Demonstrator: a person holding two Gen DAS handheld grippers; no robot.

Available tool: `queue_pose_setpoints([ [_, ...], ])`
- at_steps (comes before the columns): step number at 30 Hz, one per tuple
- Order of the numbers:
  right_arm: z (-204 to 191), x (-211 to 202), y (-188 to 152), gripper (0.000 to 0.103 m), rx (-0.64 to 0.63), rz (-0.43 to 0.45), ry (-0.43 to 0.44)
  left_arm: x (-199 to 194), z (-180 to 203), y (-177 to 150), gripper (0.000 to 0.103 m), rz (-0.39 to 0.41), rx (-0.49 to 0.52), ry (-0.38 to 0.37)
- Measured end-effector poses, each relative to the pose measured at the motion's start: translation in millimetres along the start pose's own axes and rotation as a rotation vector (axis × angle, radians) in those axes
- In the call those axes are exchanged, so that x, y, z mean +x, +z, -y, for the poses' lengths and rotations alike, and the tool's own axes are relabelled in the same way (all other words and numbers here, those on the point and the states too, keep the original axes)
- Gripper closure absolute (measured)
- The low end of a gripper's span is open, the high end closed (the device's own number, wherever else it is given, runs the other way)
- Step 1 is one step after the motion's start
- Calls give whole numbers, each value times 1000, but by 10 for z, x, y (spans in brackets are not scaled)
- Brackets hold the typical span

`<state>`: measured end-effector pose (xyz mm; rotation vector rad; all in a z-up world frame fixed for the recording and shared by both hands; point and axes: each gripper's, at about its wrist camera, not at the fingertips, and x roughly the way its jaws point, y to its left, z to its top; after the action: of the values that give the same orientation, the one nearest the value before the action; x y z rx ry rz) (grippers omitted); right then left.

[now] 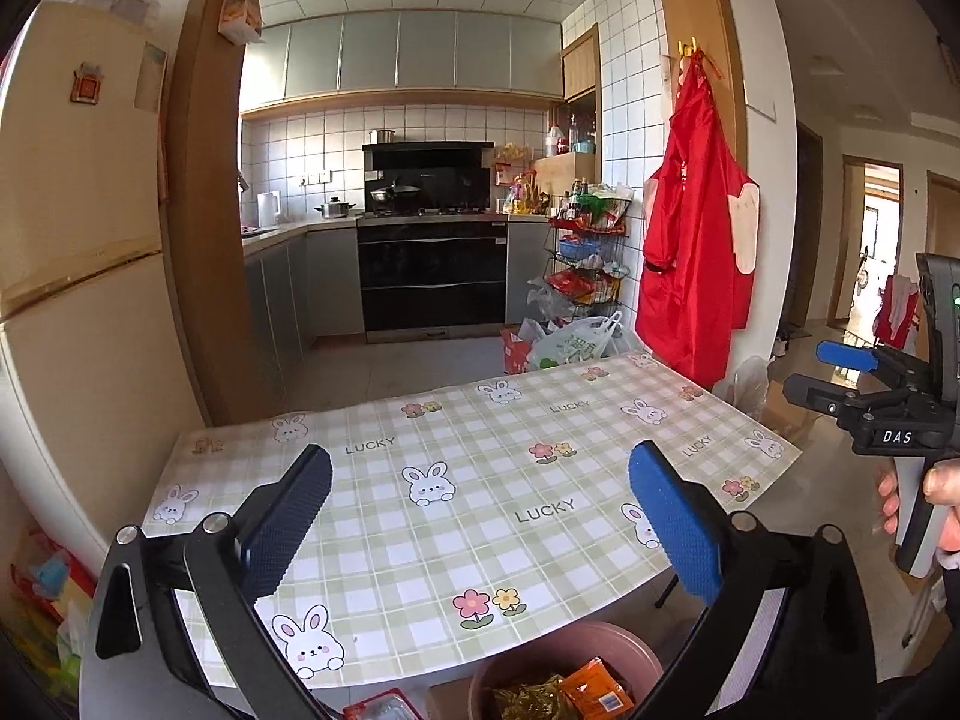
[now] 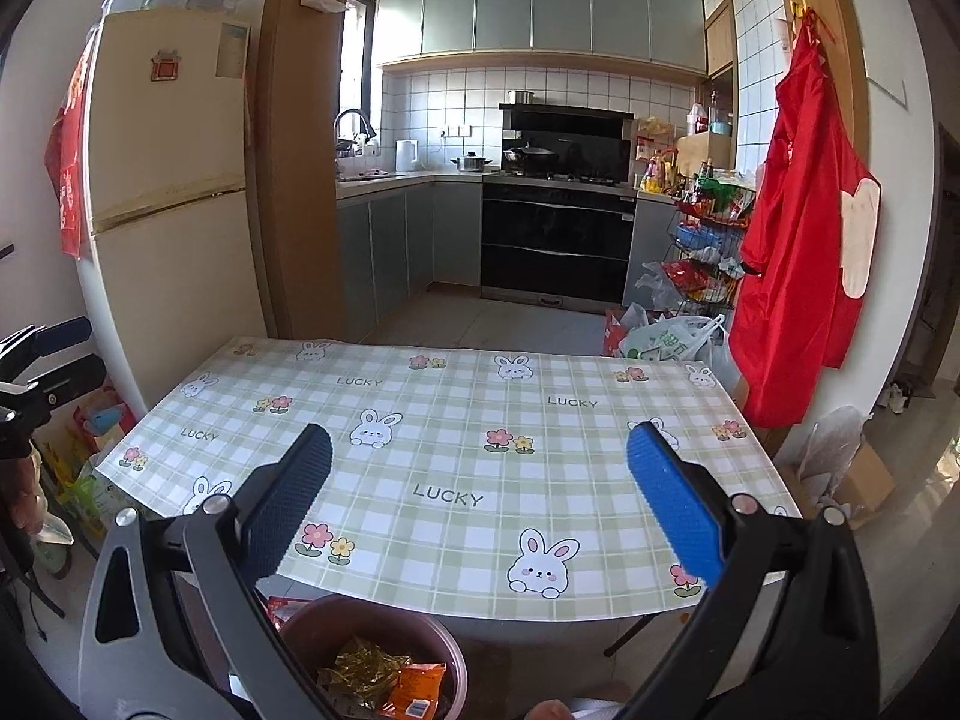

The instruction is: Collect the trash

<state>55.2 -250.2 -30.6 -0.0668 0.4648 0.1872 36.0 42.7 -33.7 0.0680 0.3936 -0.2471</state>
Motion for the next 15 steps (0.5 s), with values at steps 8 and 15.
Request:
queue_pose_setpoints([
  [8,-33,24,-6,6,0,-9,4,0,-15,7,6,11,-6,29],
  [15,-30,28,-6,6,0,-9,0,15,-27,7,6,-2,-4,60],
])
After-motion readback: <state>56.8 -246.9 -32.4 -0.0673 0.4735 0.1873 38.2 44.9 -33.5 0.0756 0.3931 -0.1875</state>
